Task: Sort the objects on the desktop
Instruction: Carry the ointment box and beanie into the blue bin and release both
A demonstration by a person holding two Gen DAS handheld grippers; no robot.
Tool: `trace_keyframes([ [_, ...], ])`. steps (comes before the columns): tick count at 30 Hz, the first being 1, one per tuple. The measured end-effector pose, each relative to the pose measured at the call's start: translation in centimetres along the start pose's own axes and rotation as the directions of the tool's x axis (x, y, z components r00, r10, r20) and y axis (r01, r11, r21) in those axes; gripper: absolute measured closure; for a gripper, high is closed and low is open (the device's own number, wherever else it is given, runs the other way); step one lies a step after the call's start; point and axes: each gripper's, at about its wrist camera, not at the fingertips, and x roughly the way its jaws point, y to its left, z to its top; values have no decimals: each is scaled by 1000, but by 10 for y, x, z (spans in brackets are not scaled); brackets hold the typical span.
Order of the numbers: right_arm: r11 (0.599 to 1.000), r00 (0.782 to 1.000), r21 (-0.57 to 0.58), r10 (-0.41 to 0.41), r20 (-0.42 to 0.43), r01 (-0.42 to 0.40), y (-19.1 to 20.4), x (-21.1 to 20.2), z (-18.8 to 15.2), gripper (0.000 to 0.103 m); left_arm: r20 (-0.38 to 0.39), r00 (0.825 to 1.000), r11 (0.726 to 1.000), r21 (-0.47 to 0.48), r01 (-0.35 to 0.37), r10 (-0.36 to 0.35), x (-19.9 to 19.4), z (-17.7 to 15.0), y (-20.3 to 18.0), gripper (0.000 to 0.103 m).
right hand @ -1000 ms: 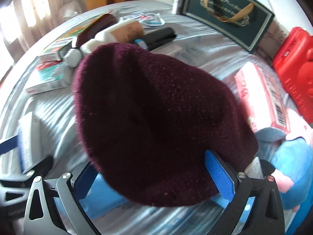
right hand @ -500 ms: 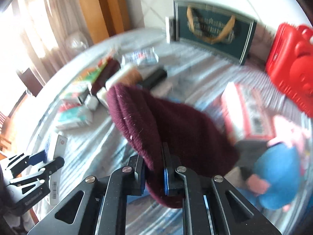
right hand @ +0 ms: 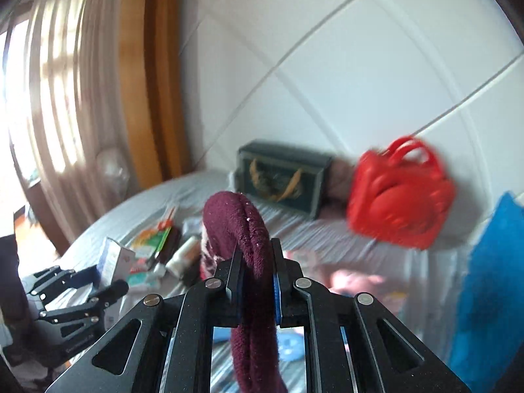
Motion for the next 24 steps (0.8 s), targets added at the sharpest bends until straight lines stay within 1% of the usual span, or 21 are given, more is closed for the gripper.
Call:
trace_keyframes([
  [2,997,995,23,-75,59,74,-19,-40,13,90,33,997,997,46,70,-71,-12,16,-27,64],
  [4,986,982,65,-160,102,154,-43,-82,25,90,55,987,985,93,148,-154,-22,31,-58,64],
  [5,977,972,83,-203,118,194,-55,-102,30,90,61,978,974,116,193,-201,-27,38,-76,64],
  [6,961,954,104,-267,133,255,-70,-126,36,90,59,965,959,143,246,-256,-31,46,-98,64],
  [7,949,941,119,-307,143,291,-81,-142,39,90,64,954,946,163,279,-292,-36,51,-115,64],
  [8,932,922,138,-355,154,336,-94,-164,41,90,72,940,930,191,315,-333,-42,57,-137,64],
  [10,900,889,176,-426,168,398,-118,-201,44,90,83,911,898,231,376,-403,-54,66,-178,64],
  [11,880,869,197,-464,171,431,-132,-222,44,90,84,894,879,246,409,-439,-61,70,-198,64],
  [12,862,851,210,-497,172,461,-144,-239,44,90,82,874,856,263,445,-480,-70,76,-223,64],
  [14,829,819,227,-549,165,510,-165,-266,41,90,84,845,824,289,486,-528,-83,82,-263,64],
  [15,812,803,236,-574,161,534,-178,-282,37,90,77,827,803,305,512,-557,-91,86,-288,64],
  [16,796,789,240,-596,150,555,-190,-296,33,90,72,815,789,313,528,-574,-99,89,-308,64],
  [17,782,777,247,-613,140,572,-203,-304,28,90,60,798,768,321,554,-600,-108,91,-332,64],
  [18,767,766,255,-630,130,588,-215,-316,21,90,45,784,751,326,575,-619,-116,92,-354,64],
  [19,757,759,258,-641,115,601,-226,-324,14,90,31,773,737,330,590,-633,-122,93,-372,64],
  [21,742,752,268,-653,87,614,-246,-336,-1,90,-1,758,714,336,615,-652,-129,90,-413,64],
  [23,730,747,272,-662,53,627,-267,-343,-21,90,-39,748,696,339,634,-663,-133,83,-443,64],
  [24,728,749,276,-661,42,628,-274,-344,-30,90,-58,745,687,344,640,-665,-135,80,-458,64],
])
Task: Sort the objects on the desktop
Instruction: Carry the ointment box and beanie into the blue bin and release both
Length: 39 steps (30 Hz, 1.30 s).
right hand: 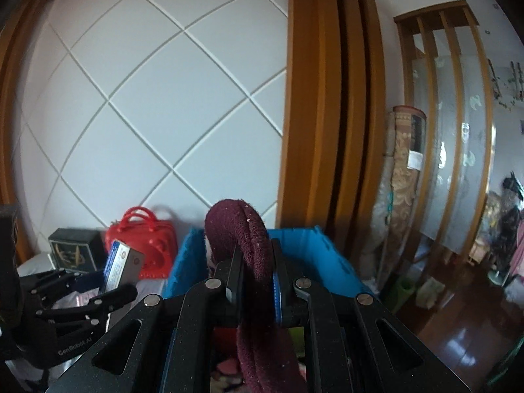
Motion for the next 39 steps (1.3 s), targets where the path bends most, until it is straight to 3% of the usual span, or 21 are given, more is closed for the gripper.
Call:
trace_keyframes([
  [4,998,996,54,39,-75,-35,-43,23,-27,90,-88,996,999,39,-27,31,38,-6,-33,64],
  [8,995,989,82,71,-130,-60,-66,43,-50,90,-171,981,995,62,-82,91,60,-13,-42,62],
  [10,991,983,106,99,-158,-82,-76,55,-60,90,-188,971,987,94,-129,145,67,-19,-43,38],
  [12,984,971,128,149,-188,-126,-78,64,-70,89,-182,967,980,118,-160,180,68,-24,-47,25],
  [16,973,948,127,220,-231,-195,-69,75,-84,87,-175,965,978,105,-181,198,65,-26,-40,24],
  [18,972,940,110,230,-252,-208,-63,77,-88,74,-170,960,974,91,-209,222,64,-26,-34,24],
  [20,974,941,98,223,-255,-204,-59,77,-93,20,-174,955,970,75,-231,241,63,-27,-30,24],
  [22,979,947,78,204,-248,-190,-55,73,-96,5,-178,952,968,58,-243,249,63,-28,-22,24],
  [26,981,947,80,194,-256,-179,-56,71,-99,0,-181,949,966,31,-257,259,57,-29,-12,24],
  [39,988,948,79,152,-279,-135,-44,61,-112,0,-144,959,969,-8,-247,243,24,-48,10,24],
])
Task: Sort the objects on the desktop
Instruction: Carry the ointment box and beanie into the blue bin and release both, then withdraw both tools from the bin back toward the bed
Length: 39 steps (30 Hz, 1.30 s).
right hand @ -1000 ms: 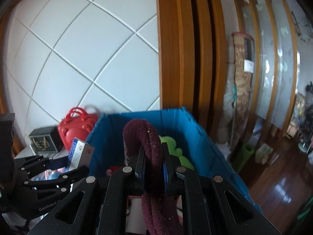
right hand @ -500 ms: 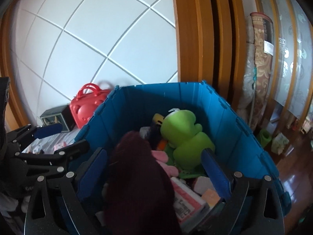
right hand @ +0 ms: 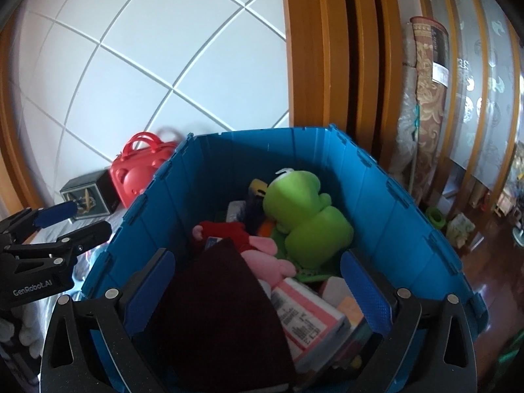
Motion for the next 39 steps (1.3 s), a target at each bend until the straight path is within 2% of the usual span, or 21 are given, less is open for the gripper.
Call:
trace_keyframes([
  [8,998,999,-19,53,7,-53,30,-6,-7,0,26,1000,999,-44,-8,9,-17,-18,34,24],
  [14,995,995,-50,90,44,-88,77,-15,-3,0,63,998,997,-70,-11,15,-38,-33,81,24],
  [18,990,990,-80,122,67,-117,123,-19,1,0,81,995,994,-94,-49,56,-53,-48,127,24],
  [21,986,987,-95,145,71,-138,161,-20,3,0,66,995,990,-129,-60,69,-59,-60,168,24],
  [26,979,984,-125,171,60,-162,224,-14,1,0,17,992,976,-181,-119,124,-63,-88,241,24],
  [32,974,981,-118,194,-12,-194,290,20,-8,0,-90,973,938,-261,-228,211,-61,-136,337,24],
  [35,973,979,-106,199,-50,-203,315,38,-15,0,-148,955,904,-312,-292,258,-62,-163,389,24],
  [39,974,974,-95,195,-117,-207,343,70,-25,0,-238,918,850,-358,-388,318,-63,-205,456,24],
])
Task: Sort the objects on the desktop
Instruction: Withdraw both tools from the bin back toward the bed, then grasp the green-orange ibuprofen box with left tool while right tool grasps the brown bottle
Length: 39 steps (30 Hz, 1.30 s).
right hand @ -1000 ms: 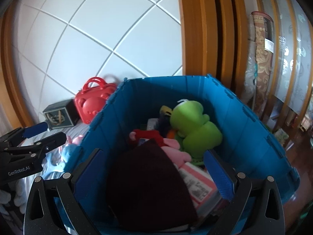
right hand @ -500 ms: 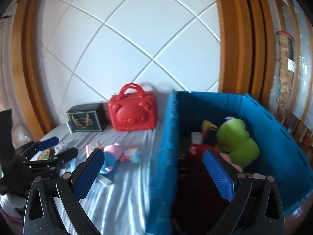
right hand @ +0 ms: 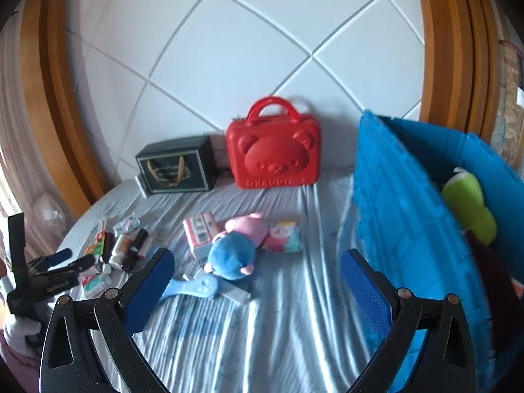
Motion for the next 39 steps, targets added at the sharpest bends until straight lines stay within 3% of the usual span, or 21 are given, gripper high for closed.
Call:
trace_keyframes([
  [6,1000,992,24,-9,-124,12,19,60,-8,0,-104,988,986,-107,-127,116,39,-13,113,24],
  [13,998,977,54,-30,-212,42,22,111,-8,0,-243,946,948,-183,-262,214,95,-6,205,24],
  [19,995,958,62,-61,-280,81,20,150,-6,0,-301,943,946,-240,-218,141,155,13,230,24],
  [27,990,933,82,-79,-352,115,12,198,-7,0,-398,903,950,-185,-250,160,220,19,227,23],
  [28,989,929,86,-78,-361,117,10,204,-8,0,-386,911,950,-202,-240,148,223,20,229,21],
  [34,990,911,92,-58,-409,104,12,235,-11,0,-391,910,938,-243,-249,140,242,24,246,1],
  [39,995,901,58,-49,-430,82,31,256,-5,0,-380,918,937,-268,-226,112,249,26,254,0],
])
